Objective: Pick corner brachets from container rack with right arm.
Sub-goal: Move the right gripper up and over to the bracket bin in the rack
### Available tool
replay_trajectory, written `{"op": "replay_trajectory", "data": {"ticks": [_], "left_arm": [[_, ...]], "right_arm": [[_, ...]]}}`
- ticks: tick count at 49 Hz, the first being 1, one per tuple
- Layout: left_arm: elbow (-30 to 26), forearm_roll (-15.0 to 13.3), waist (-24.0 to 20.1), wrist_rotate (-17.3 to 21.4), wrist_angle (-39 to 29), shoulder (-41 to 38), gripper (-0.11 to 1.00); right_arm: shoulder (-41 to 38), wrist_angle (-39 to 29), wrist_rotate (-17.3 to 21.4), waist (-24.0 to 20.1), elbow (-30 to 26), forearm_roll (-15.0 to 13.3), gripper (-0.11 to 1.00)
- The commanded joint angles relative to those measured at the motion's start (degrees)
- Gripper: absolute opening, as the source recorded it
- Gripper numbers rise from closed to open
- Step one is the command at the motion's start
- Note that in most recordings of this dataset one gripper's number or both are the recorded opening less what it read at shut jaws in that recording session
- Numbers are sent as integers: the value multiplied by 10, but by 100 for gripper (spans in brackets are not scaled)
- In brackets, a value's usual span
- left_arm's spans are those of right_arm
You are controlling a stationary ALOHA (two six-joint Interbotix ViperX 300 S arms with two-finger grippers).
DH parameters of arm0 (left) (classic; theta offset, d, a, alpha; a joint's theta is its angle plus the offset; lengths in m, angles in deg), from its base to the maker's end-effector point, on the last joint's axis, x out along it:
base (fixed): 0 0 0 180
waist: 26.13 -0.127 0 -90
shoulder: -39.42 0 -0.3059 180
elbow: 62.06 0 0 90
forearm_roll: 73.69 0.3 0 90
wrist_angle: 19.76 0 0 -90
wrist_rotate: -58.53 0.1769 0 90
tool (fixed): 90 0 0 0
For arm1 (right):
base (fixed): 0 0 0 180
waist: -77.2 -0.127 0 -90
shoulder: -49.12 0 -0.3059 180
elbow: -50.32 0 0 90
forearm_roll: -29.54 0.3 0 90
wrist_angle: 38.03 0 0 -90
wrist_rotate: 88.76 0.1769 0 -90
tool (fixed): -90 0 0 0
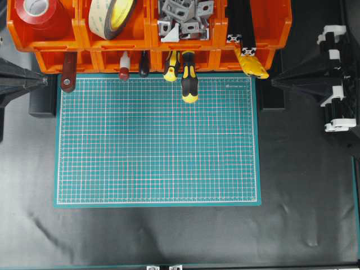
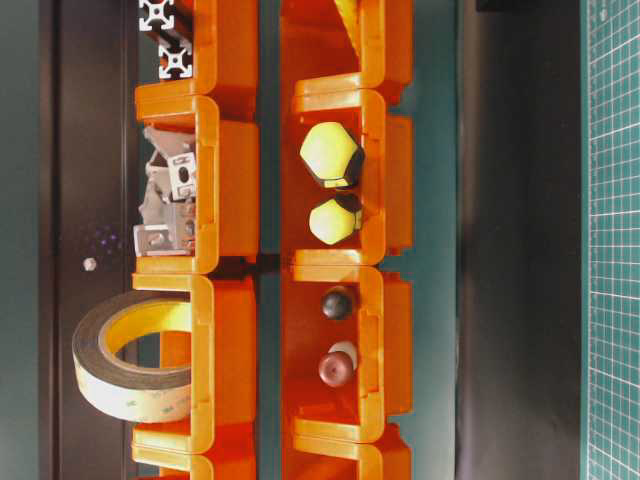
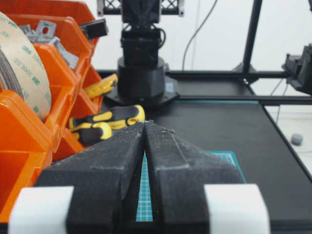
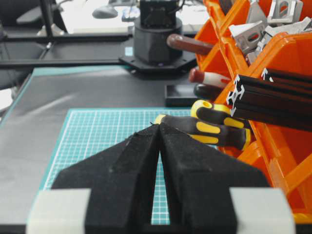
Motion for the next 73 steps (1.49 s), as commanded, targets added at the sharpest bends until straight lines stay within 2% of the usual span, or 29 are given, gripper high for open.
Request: {"op": "replay_trajectory", "data": {"ticks": [1, 4, 9, 19, 26, 38, 46, 50, 57, 73], "left_arm": [[-19, 18, -4, -13, -19, -7, 6], [-38, 19, -4, -22, -50, -5, 5], [-74, 19, -4, -25, -116, 3, 1], [-122, 20, -4, -25, -219, 20, 1], [-134, 20, -4, -27, -250, 29, 1], [-139, 20, -4, -30, -261, 29, 1], [-139, 20, -4, -34, -262, 29, 1], [-139, 20, -4, -40, -262, 29, 1], [-139, 20, -3, -44, -269, 29, 1], [-141, 20, -3, -44, -271, 36, 1]], "right_arm": [[0, 6, 4, 2, -7, 4, 1], [4, 0, 10, 2, -13, 4, 3], [14, -30, 34, 3, -35, 4, -1], [19, -167, 47, 3, -116, 4, -1], [-6, -301, 45, 6, -218, -5, -1], [-113, -543, 42, 30, -431, -47, -1], [-198, -678, 40, 58, -563, -83, -1], [-236, -728, 35, 75, -613, -105, -1], [-298, -773, 10, 109, -678, -120, -1], [-410, -781, -7, 151, -742, -118, 0]]}}
